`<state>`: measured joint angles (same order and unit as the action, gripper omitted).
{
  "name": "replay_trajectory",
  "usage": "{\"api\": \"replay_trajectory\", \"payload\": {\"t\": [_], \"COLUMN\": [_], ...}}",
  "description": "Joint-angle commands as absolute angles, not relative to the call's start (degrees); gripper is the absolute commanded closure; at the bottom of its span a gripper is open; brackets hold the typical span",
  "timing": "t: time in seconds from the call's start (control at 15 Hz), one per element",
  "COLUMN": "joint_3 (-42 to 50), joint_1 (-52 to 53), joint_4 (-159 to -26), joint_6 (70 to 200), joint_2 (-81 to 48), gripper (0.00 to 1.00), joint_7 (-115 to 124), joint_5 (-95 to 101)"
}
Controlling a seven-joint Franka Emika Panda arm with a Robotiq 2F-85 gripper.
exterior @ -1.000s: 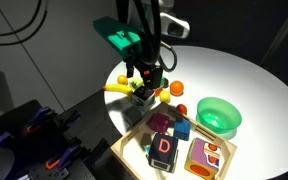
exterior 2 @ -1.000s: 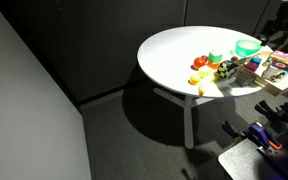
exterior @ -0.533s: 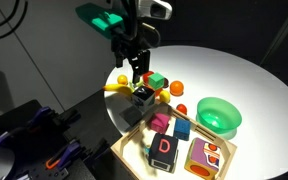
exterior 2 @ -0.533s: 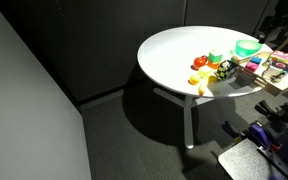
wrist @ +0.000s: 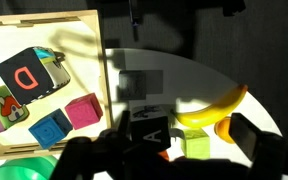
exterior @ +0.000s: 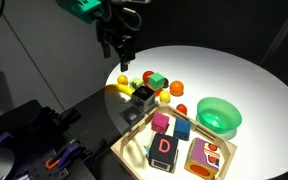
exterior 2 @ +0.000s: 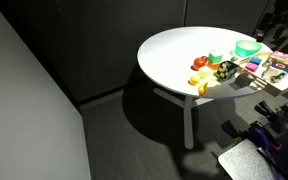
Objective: Move the plush block to the right
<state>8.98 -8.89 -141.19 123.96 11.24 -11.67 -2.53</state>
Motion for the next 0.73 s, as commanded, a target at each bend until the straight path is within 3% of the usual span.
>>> {"api": "replay_trajectory", "payload": {"t": [0.0, 0.67], "joint_3": [8.6, 8.9], "joint_1": [-8.2, -8.0], "joint_4": [-144.1, -143.2], "joint_6": [125.4, 124.4], "joint_2": [14.9, 13.1], "gripper": [0.0, 0.0], "joint_7": [-11.0, -11.6], "joint_5": [-1.3, -2.1]}}
